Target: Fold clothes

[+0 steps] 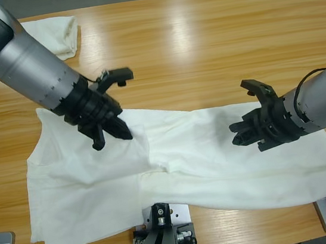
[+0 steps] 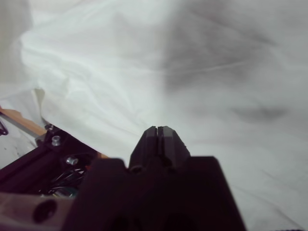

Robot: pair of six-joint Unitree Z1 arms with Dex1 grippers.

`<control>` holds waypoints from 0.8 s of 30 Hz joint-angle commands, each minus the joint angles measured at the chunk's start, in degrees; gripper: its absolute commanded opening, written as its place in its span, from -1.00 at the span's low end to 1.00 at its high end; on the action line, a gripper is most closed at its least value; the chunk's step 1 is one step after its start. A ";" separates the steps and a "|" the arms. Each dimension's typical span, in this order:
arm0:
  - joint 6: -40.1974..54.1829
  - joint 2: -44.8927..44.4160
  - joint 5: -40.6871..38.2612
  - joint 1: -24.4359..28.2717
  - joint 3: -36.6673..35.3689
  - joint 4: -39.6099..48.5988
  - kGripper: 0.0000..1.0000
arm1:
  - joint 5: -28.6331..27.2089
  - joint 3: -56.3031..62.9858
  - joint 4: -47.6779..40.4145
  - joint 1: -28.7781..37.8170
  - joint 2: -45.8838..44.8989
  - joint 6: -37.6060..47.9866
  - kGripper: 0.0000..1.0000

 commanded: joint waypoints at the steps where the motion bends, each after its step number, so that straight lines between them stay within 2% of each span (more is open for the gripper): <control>1: -0.70 4.98 3.42 0.30 -0.16 1.09 -1.00 | 0.78 1.56 -0.81 0.81 1.23 0.81 -1.00; 6: -2.47 5.26 5.55 0.30 -2.94 1.09 -1.00 | 0.78 1.56 -0.83 1.12 1.05 1.16 -1.00; 11: -3.67 7.44 3.81 -0.65 -3.94 0.95 -1.00 | 0.78 1.56 -0.86 1.33 1.21 1.25 -1.00; 12: -4.58 8.38 2.30 -1.27 -4.19 1.12 -0.88 | 0.78 1.56 -0.88 1.33 1.21 1.26 -1.00; 13: -5.02 8.87 1.19 -2.04 -4.21 1.10 -0.35 | 0.78 1.56 -0.97 1.33 1.21 1.33 -1.00; 14: -4.95 8.92 0.73 -2.95 -4.10 1.09 0.09 | 0.78 1.56 -1.07 1.33 1.27 1.35 -1.00; 16: -3.70 8.59 -3.59 -4.08 -4.05 1.09 0.89 | 0.78 1.56 -1.44 1.37 1.51 1.42 -1.00; 17: -3.09 8.39 -6.44 -4.17 -3.94 1.03 0.98 | 0.78 1.55 -1.57 1.40 1.67 1.42 -1.00; 19: -2.89 7.99 -9.04 -4.06 -3.63 1.05 0.99 | 0.87 1.37 -1.93 1.49 2.16 1.51 -1.00; 22: -4.26 6.04 -6.16 -0.58 -2.25 0.82 0.99 | 0.96 1.21 -2.41 2.21 2.58 1.90 -1.00; 24: -6.92 3.51 -1.20 3.11 -0.37 -0.60 0.99 | 0.96 1.23 -2.53 2.81 2.53 2.27 -1.00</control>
